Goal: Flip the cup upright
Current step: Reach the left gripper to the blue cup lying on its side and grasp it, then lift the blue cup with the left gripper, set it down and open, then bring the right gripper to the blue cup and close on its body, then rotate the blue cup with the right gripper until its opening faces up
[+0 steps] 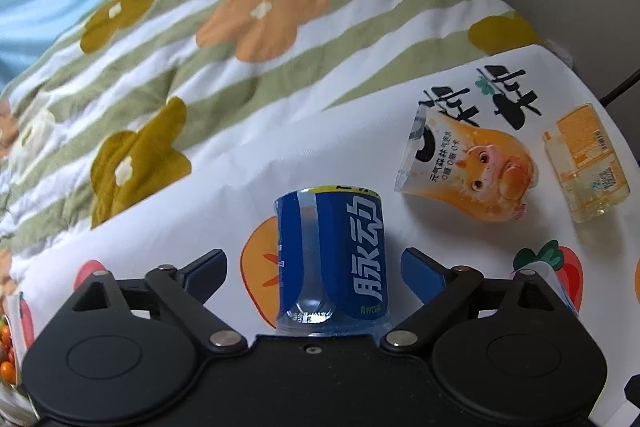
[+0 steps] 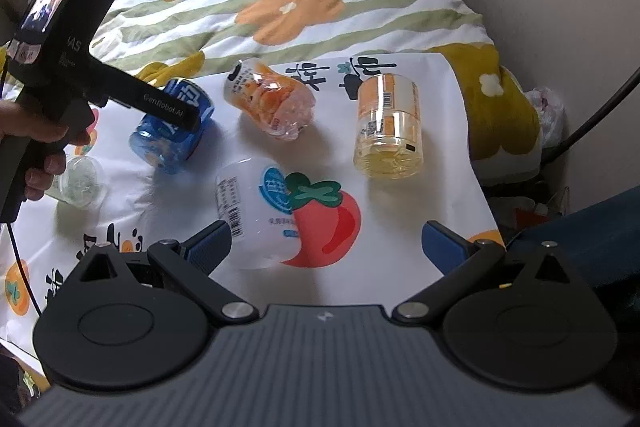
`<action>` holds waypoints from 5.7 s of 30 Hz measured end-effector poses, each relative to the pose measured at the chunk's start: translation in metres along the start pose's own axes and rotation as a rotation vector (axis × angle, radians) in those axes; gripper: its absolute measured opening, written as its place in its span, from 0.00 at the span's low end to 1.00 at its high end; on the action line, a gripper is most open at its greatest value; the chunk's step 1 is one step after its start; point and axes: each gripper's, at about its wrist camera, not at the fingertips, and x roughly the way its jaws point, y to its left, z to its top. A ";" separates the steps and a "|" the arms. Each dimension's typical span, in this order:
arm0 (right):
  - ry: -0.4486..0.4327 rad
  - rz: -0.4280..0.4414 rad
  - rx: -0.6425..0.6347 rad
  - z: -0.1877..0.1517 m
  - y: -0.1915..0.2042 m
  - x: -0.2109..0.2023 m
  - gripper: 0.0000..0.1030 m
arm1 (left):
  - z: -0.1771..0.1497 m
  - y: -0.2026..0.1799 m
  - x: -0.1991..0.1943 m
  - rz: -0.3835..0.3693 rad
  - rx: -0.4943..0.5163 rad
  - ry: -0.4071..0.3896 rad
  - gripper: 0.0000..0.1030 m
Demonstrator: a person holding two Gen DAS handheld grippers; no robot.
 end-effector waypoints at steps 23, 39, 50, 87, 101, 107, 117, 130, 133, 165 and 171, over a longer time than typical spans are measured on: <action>-0.018 0.018 -0.050 0.004 0.009 -0.003 1.00 | -0.028 0.006 -0.031 -0.058 -0.089 -0.045 0.61; -0.059 0.042 -0.120 -0.032 0.054 -0.040 1.00 | -0.134 0.014 -0.097 -0.069 -0.263 -0.106 0.61; -0.025 0.057 -0.146 -0.054 0.079 -0.039 1.00 | -0.188 0.025 -0.085 -0.032 -0.375 -0.063 0.61; -0.024 0.048 -0.146 -0.042 0.088 -0.032 1.00 | -0.188 0.036 -0.073 -0.063 -0.420 -0.042 0.90; -0.047 0.106 -0.141 -0.027 0.105 -0.052 1.00 | -0.230 0.034 -0.155 -0.126 -0.492 -0.188 0.91; 0.019 0.185 -0.137 -0.024 0.122 -0.037 1.00 | -0.260 0.023 -0.178 -0.145 -0.469 -0.221 0.91; 0.179 0.324 -0.097 -0.025 0.165 0.017 1.00 | -0.324 0.027 -0.183 -0.159 -0.535 -0.204 0.91; 0.290 0.327 0.012 -0.024 0.198 0.086 1.00 | -0.362 0.049 -0.167 -0.154 -0.634 -0.151 0.91; 0.299 0.329 0.020 -0.024 0.200 0.091 1.00 | -0.363 0.053 -0.163 -0.156 -0.644 -0.144 0.91; -0.181 0.423 -0.298 -0.047 0.215 0.051 0.73 | -0.344 0.060 -0.146 -0.120 -0.631 -0.118 0.91; -0.275 0.433 -0.374 -0.064 0.216 0.061 0.73 | -0.345 0.057 -0.137 -0.116 -0.623 -0.090 0.91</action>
